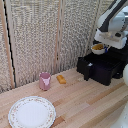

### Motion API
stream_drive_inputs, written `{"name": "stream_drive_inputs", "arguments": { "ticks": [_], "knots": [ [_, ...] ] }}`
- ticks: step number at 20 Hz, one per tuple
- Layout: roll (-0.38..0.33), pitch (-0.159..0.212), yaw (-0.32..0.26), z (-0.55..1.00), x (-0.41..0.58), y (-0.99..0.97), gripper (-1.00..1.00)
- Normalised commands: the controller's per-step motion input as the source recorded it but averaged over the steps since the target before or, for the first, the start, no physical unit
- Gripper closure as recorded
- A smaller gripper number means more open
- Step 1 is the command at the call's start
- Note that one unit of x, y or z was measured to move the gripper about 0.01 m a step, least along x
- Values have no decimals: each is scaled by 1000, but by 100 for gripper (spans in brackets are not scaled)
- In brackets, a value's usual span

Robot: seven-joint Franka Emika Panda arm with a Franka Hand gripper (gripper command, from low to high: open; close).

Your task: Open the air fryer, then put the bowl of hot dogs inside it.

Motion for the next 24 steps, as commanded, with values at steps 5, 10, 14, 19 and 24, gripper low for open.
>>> {"name": "stream_drive_inputs", "arguments": {
  "ticks": [5,10,14,19,24],
  "knots": [
    [30,16,-85,-229,403,-363,100],
    [2,101,-85,-153,251,-307,100],
    [-2,143,-76,-151,208,-299,100],
    [-79,111,-7,-306,385,-151,100],
    [-161,11,0,-275,301,18,100]
  ]
}}
